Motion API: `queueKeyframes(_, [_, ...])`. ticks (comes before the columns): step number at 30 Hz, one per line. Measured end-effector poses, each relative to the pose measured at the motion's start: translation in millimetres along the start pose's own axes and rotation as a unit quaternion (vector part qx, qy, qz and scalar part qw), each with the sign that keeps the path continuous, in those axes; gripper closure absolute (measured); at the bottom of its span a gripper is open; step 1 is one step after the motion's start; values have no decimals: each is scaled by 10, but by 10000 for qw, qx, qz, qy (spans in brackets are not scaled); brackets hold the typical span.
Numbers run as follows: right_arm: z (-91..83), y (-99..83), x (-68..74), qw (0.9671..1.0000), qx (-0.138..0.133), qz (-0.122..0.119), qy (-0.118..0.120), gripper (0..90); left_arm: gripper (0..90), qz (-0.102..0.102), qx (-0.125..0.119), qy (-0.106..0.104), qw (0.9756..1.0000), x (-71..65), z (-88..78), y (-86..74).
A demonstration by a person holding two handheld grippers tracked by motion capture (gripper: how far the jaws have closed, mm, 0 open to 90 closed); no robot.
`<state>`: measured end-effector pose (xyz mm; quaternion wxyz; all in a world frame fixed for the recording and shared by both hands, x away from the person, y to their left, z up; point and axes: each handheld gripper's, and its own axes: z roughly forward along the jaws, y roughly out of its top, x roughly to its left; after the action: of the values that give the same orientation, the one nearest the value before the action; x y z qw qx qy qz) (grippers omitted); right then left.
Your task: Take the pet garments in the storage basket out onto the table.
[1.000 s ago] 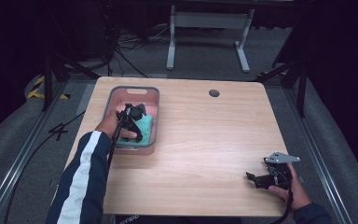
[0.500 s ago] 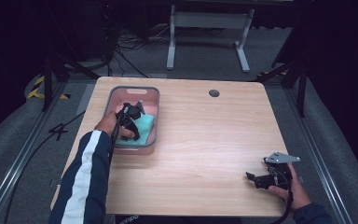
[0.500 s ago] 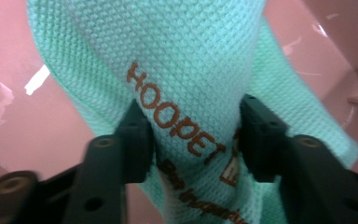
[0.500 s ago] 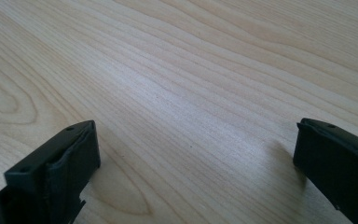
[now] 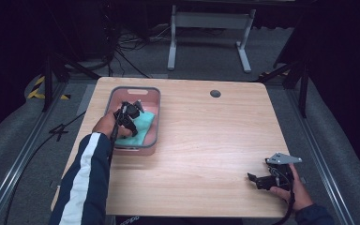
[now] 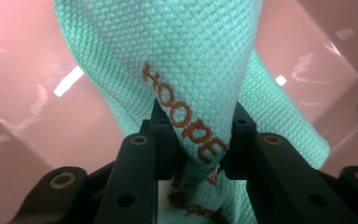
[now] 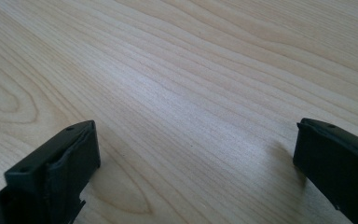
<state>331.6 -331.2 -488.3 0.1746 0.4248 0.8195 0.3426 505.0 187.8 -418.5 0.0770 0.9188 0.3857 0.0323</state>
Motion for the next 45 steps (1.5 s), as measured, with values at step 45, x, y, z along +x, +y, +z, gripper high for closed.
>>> queueKeyframes(45, [-13,-11,0,10000,-5,4,17,7,720,286,-1668,531,9841,-144,-1063,-274])
